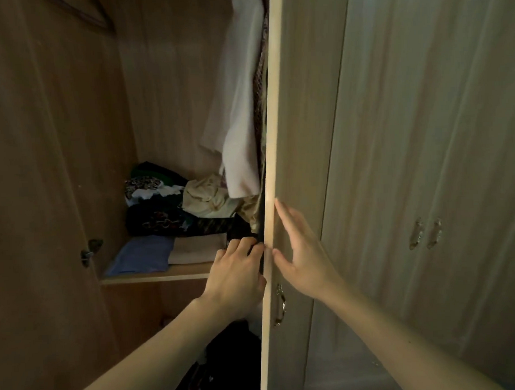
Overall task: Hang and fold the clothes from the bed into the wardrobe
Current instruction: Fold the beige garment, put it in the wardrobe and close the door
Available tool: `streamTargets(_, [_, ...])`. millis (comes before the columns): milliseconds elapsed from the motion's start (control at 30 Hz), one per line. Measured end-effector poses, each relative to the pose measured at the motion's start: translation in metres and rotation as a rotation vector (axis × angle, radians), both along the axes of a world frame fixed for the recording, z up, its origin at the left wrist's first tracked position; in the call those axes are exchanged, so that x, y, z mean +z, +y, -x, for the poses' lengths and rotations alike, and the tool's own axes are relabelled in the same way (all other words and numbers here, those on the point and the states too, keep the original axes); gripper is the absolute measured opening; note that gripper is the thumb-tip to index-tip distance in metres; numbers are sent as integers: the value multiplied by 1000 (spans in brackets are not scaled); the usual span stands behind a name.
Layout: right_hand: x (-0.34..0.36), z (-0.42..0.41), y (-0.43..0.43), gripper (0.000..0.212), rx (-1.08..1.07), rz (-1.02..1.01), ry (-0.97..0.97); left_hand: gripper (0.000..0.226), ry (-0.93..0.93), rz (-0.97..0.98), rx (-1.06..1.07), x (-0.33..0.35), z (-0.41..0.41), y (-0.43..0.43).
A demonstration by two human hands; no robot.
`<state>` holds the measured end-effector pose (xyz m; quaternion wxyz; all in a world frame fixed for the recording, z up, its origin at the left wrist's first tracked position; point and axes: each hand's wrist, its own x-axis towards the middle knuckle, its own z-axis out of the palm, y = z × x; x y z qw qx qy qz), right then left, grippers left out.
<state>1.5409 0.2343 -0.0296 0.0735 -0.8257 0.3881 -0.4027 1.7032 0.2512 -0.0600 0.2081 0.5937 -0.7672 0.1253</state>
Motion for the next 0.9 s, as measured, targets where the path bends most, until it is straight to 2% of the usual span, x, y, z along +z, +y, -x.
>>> streamTargets(133, [3,-34,-18,89,-10,-27,44,60,14,-36,12,-2,-36,-17])
streamTargets(300, [4,-70,-45,90,-50,-35,92,57,84,-51,-2,-4,-74,-46])
streamTargets(433, [3,-96,-65,94,-70,-65,128,68,102,-110,-5,-10,-100,-66])
streamTargets(667, [7,-130,-99,95,-168,4,224,78,121,-190,3,-17,-134,-92])
streamTargets(900, [-2,-142,-138,98,-255,144,359,73,113,-184,47,-23,-151,-123])
